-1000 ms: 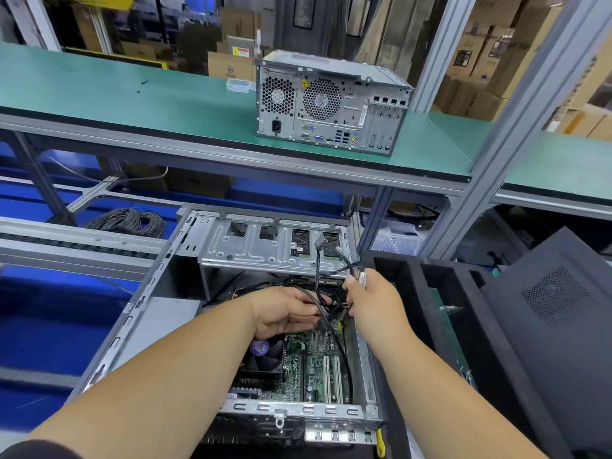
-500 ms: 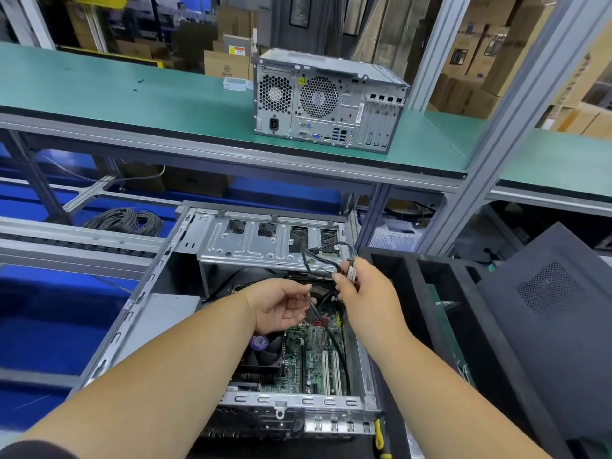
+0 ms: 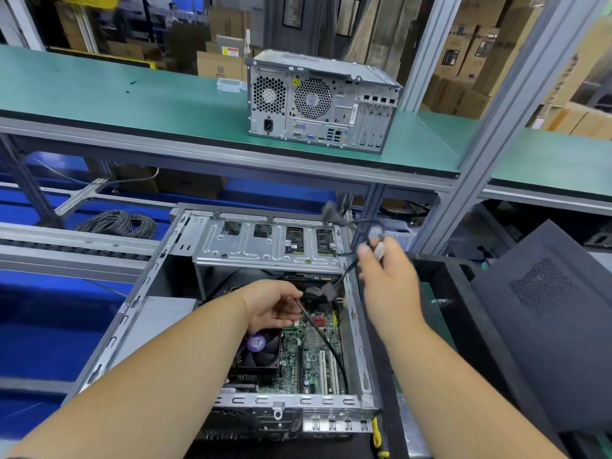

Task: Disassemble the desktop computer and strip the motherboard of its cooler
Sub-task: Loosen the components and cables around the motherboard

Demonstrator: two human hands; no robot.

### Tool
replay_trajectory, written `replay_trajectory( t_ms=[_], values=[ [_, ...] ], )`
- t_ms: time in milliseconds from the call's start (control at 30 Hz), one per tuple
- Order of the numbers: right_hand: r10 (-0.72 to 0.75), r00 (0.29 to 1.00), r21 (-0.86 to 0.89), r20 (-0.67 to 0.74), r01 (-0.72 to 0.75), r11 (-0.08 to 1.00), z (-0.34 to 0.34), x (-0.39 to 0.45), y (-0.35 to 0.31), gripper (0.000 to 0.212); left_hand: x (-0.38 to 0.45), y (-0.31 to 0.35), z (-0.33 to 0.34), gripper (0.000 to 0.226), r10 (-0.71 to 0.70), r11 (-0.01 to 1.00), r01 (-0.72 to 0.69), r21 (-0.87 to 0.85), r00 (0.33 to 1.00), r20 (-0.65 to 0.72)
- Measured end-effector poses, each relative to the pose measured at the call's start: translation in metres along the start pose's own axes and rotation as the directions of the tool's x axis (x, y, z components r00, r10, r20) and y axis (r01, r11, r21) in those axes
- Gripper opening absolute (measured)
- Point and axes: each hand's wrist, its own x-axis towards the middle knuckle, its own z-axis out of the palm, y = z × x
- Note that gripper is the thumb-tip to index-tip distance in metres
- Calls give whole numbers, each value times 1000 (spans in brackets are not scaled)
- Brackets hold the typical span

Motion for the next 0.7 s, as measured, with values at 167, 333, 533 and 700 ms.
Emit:
replay_trajectory(
  t_ms=[167, 333, 533, 700],
  values=[
    [128, 966, 27, -223, -125, 992, -41, 27, 32, 30, -6, 3, 3, 31, 58, 984, -33, 174, 988, -140],
    [398, 911, -173, -104, -411, 895, -70, 34, 99, 31, -12, 5, 7, 33, 83, 951, -13, 309, 974, -213],
    [573, 819, -316, 12, -541, 779, -72, 28, 149, 24, -14, 2, 3, 18, 116, 915, 11, 403, 951, -288],
    [608, 789, -231, 82, -579, 782, -71, 31, 158, 14, -14, -1, 4, 14, 115, 887, 51, 459, 938, -328]
  ],
)
